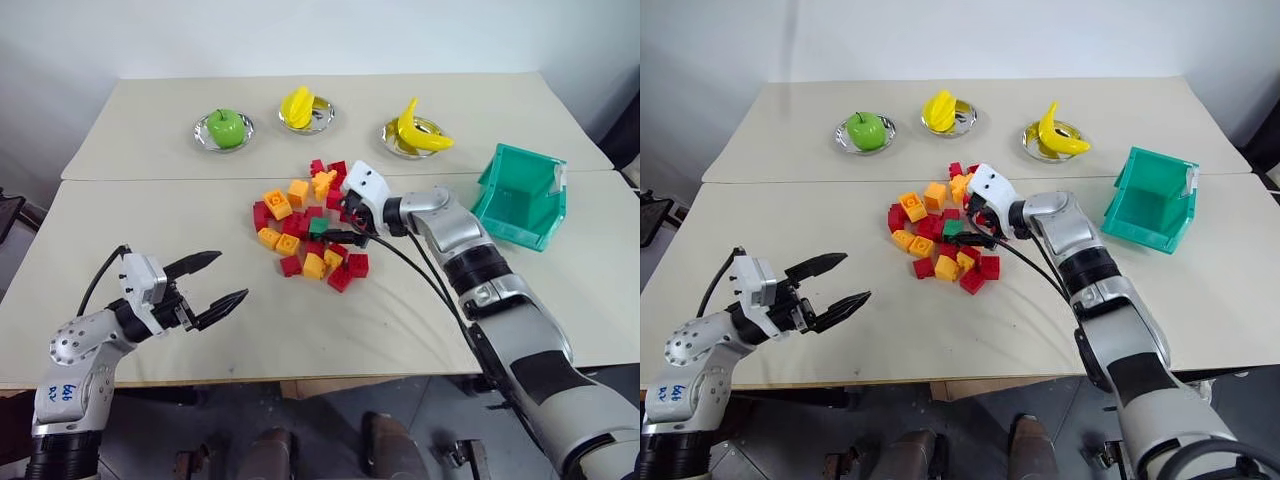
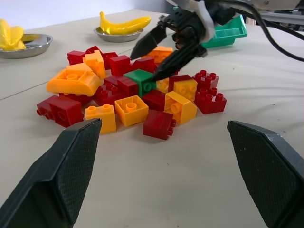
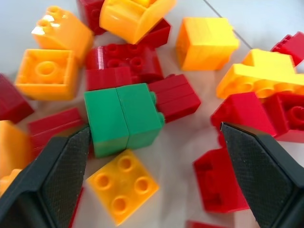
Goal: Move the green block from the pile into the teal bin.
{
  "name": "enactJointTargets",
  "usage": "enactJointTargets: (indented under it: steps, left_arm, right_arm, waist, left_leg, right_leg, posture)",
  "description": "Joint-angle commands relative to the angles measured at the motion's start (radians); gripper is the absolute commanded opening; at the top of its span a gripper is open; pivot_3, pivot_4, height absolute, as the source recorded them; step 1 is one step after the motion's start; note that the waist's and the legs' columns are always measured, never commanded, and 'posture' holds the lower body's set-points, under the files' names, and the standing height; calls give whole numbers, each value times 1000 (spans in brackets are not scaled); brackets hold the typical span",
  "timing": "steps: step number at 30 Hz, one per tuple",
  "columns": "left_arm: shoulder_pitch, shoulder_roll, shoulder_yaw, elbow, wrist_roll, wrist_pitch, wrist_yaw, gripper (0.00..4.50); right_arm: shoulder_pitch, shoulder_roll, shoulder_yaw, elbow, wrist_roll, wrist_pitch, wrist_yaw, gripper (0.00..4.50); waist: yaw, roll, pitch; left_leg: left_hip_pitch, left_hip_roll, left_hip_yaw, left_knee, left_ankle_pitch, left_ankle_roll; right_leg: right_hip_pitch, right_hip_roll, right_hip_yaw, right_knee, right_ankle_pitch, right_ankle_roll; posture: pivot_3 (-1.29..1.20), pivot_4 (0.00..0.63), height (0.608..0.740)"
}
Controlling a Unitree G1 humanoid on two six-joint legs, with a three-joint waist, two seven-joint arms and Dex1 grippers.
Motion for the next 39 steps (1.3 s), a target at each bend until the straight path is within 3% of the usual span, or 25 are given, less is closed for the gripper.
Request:
enactJointTargets:
  steps: [1,11,14,19,20,26,32,39]
  left_arm:
    - [20,-1,20,-58,-40,-2,-8,4500]
    - [24,6,18,-73,-48,-1,-27,4500]
    - [28,4,17,-76,-48,-1,-26,4500]
    - [33,4,18,-81,-49,-1,-24,4500]
    - [35,5,21,-80,-49,-2,-25,4500]
    - [33,-2,9,-92,-44,-22,-31,4500]
    - [-85,-69,-64,-110,-54,-12,1,4500]
    - [-235,-184,-168,-56,-32,-6,42,4500]
  right_arm:
    - [-39,29,-12,73,-12,-59,38,4461]
    - [-75,93,-31,180,-30,-104,97,4461]
    - [-86,110,-42,202,-29,-105,91,3918]
    - [-92,120,-51,228,-43,-107,72,2252]
    - [-94,122,-59,232,-41,-108,62,2091]
    - [-92,91,-117,197,-2,-148,74,2091]
    - [55,-85,-289,-93,151,-127,158,2091]
    - [273,-331,-484,-345,187,-60,-48,2091]
  waist:
    - [-8,0,0]
    - [-20,0,0]
    - [-19,0,0]
    - [-20,0,0]
    - [-21,0,0]
    - [-20,0,0]
    - [4,1,0]
    - [15,0,0]
  left_leg:
    - [0,0,0,0,0,0]
    - [1,0,-1,0,0,-1]
    - [1,0,-2,0,0,-1]
    - [0,0,-2,0,0,-1]
    - [1,0,-2,0,0,-1]
    - [0,0,-2,0,0,-1]
    - [-1,-1,-5,1,0,-1]
    - [-1,-1,-2,1,0,-1]
  right_leg:
    - [0,0,0,1,0,0]
    - [0,0,-1,2,0,0]
    - [0,0,-1,2,0,0]
    - [0,0,-1,3,0,-1]
    - [0,0,-1,3,0,-1]
    - [0,0,-1,3,0,-1]
    - [1,-2,-3,2,0,-1]
    - [1,-1,-3,1,0,-1]
  posture:
    - [0,150,740]
    - [0,150,740]
    - [0,150,740]
    - [0,150,740]
    - [0,150,740]
    - [0,150,740]
    - [0,150,740]
    - [0,150,740]
